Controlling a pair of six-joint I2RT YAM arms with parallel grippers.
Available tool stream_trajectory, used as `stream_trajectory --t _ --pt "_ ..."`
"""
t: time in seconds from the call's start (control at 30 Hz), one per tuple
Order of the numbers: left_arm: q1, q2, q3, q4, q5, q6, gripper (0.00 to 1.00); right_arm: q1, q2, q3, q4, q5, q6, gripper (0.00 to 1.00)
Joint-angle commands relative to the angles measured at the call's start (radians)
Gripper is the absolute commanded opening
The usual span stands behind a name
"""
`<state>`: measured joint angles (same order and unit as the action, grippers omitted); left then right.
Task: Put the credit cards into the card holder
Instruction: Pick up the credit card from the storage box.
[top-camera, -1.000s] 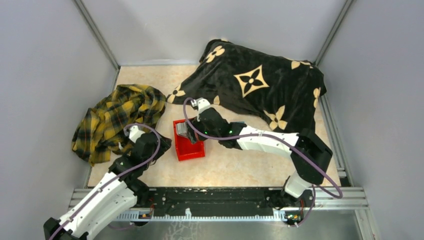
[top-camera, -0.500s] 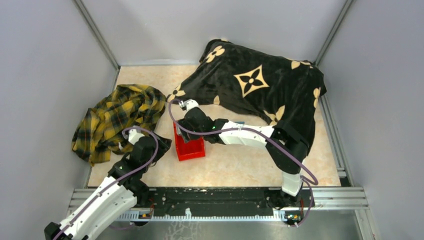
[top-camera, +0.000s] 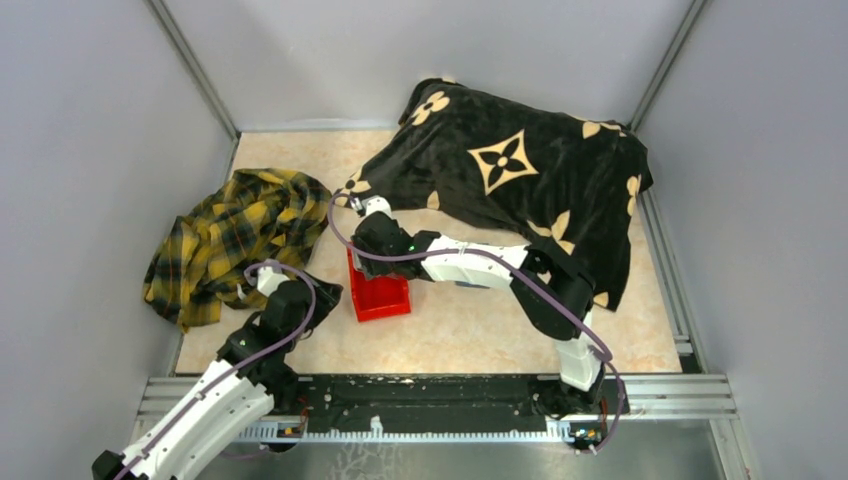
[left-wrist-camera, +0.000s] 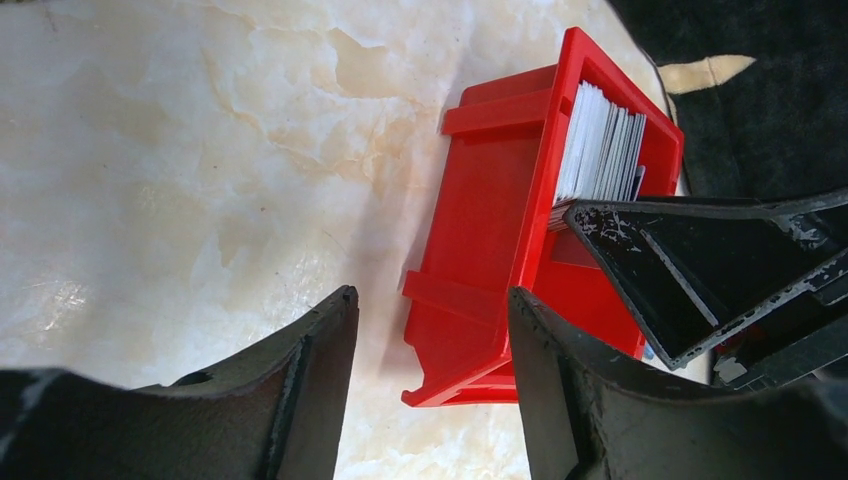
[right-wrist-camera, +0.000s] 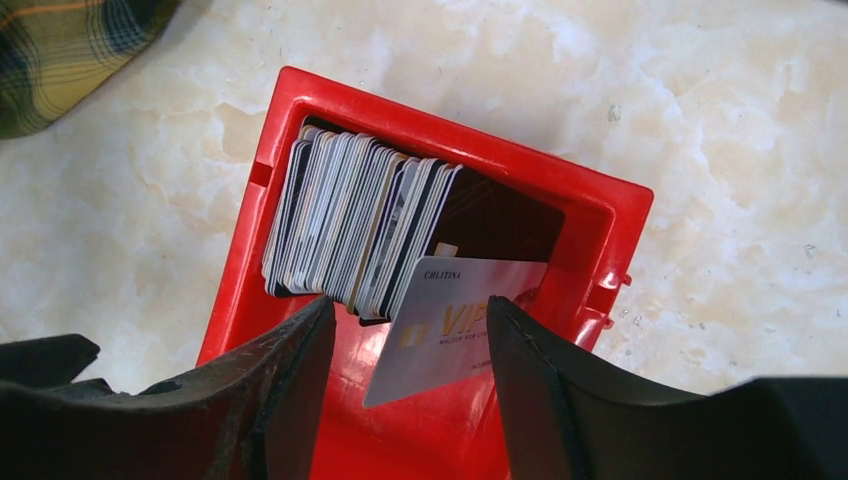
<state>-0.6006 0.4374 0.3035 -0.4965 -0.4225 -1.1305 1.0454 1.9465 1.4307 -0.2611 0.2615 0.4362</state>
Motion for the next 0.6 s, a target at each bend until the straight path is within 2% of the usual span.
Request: stream_trajectory --t 0.0,0.37,0.57 --pt "-0.008 -0.011 -0.021 0.028 0.007 -0.012 0.62 0.008 0.017 0.061 -0.038 0.041 0.034 0.56" --pt "-0.008 0.003 -0.061 0.079 0.039 -0.006 0.58 0.007 0.016 0.079 -0.062 0.009 0.071 0.39" --pt "-0.009 0.006 -0.061 0.088 0.048 -0.004 0.56 0.01 -0.005 0.083 -0.076 0.005 0.084 0.38"
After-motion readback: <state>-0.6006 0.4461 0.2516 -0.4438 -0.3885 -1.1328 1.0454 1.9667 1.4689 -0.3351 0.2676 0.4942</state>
